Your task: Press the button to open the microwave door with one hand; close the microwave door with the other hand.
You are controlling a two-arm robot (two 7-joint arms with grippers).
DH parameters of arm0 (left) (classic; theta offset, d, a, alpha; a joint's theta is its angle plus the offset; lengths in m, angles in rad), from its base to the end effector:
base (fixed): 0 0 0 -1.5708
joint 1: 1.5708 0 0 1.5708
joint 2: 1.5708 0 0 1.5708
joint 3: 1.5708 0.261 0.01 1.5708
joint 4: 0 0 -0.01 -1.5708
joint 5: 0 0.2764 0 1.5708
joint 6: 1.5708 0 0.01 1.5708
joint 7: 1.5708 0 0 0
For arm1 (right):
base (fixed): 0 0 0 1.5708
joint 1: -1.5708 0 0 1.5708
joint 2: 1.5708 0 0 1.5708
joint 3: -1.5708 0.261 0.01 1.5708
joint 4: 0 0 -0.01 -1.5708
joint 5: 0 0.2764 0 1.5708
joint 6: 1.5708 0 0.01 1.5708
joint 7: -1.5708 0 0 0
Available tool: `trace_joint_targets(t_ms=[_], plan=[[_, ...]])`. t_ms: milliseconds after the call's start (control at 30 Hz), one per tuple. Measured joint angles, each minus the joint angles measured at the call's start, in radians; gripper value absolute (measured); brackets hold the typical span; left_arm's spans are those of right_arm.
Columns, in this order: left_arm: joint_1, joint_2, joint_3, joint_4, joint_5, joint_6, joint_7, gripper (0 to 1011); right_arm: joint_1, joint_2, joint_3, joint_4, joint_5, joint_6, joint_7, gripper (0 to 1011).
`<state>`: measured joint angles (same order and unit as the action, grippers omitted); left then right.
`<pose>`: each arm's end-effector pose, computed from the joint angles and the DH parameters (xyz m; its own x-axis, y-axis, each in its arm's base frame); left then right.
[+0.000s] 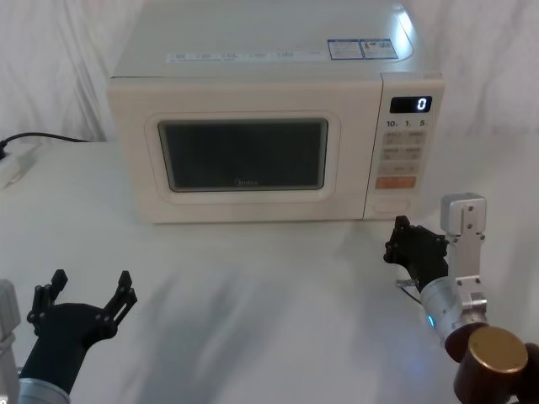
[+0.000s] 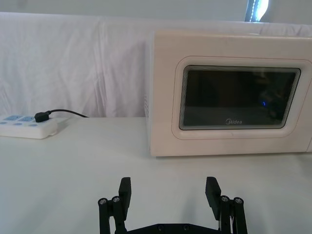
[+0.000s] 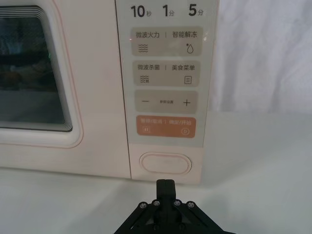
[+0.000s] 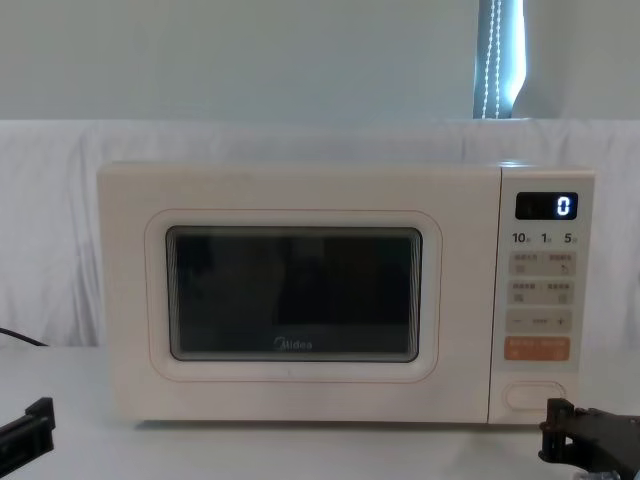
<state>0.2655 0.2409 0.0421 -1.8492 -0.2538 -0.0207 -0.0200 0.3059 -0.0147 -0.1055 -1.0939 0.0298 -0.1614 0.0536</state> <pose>0.2281 0.0340 -0.2580 0.1246 0.9917 -0.0327 -0.9921 0.1240 -0.0175 0.3673 0.0333 -0.3029 0.1529 -0.9882 -0.0121 0.9882 0.1530 -0.0091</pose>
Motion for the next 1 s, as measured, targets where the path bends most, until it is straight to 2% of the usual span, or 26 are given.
trace_joint_targets(t_ms=[367, 1000], plan=[[0.0, 0.0, 0.0, 0.0, 0.0, 0.0, 0.0, 1001, 0.072, -0.003, 0.009, 0.094, 0.003, -0.021, 0.019, 0], [0.0, 0.0, 0.0, 0.0, 0.0, 0.0, 0.0, 1001, 0.143, -0.002, 0.019, 0.202, 0.012, -0.058, 0.041, 0]])
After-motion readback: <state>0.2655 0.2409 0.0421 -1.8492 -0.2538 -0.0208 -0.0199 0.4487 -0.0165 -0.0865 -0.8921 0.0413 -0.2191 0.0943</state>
